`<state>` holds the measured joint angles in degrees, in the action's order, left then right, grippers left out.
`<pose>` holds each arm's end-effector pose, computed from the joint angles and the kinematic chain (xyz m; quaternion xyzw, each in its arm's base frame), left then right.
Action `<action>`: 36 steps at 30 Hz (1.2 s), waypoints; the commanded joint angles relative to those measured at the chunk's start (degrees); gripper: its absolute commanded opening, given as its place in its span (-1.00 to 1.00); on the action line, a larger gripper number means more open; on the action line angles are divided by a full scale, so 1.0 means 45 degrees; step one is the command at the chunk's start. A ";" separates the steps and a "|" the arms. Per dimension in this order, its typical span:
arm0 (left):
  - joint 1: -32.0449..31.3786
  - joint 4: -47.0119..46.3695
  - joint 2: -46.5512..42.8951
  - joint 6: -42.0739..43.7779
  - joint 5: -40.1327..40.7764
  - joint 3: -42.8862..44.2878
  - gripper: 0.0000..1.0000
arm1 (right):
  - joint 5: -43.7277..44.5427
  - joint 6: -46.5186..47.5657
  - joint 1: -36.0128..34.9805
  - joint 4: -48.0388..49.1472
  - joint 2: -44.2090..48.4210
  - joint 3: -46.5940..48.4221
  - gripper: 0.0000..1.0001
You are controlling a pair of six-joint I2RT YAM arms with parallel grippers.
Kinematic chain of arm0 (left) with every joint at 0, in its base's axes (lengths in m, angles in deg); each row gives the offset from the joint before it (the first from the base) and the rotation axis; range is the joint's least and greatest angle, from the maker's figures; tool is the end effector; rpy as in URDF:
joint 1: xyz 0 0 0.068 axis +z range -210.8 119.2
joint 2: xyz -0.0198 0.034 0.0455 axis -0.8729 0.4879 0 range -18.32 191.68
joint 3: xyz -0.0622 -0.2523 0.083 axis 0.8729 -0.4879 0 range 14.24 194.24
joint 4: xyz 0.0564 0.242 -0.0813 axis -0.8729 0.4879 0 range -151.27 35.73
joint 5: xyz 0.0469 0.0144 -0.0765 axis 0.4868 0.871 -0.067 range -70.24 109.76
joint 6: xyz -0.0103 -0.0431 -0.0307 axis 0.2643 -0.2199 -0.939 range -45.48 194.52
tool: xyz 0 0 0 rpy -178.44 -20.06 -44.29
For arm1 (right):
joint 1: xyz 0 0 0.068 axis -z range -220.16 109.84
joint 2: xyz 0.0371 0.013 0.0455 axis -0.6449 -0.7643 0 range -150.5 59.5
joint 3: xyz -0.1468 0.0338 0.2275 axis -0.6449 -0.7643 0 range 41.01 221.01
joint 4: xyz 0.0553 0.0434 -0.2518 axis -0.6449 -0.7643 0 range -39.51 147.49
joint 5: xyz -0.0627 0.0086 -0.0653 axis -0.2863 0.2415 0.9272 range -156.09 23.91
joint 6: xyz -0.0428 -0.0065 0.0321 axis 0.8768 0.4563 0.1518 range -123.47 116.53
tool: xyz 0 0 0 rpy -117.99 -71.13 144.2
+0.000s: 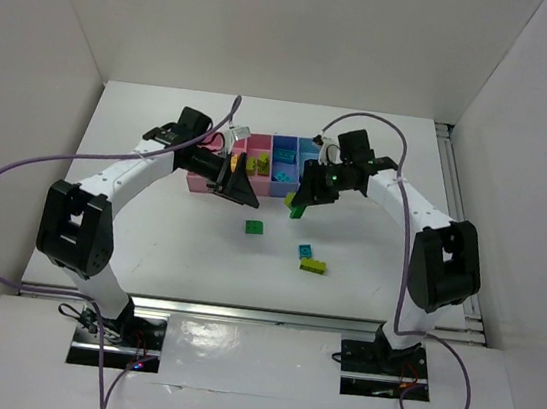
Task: Sort the legos into containers by color
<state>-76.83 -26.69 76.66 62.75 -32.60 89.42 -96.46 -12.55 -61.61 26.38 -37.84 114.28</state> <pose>0.3281 -0.1236 0.2721 0.1666 0.8488 -0.4737 0.1654 0.3301 0.1490 0.2442 -0.1772 0.9071 0.3171 0.2127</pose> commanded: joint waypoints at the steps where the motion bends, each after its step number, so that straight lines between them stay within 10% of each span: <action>1: 0.0067 -0.0243 -0.0149 0.1151 -0.2953 0.0364 0.67 | -0.4280 0.1468 0.0137 -0.1715 0.0225 0.0863 -0.41; 9: -0.0558 -0.1084 0.0220 0.1034 -0.3228 0.0052 0.69 | -0.7429 0.2778 0.0138 -0.3260 -0.0576 0.1938 -0.41; 36: -0.1144 -0.4405 0.2643 -0.0841 -0.7133 0.0560 0.47 | -0.8232 0.2624 -0.0096 -0.3242 -0.1064 0.2408 -0.41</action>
<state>-81.66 -42.79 87.69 59.45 -59.31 91.34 -131.58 -1.43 -61.54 12.83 -41.94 122.46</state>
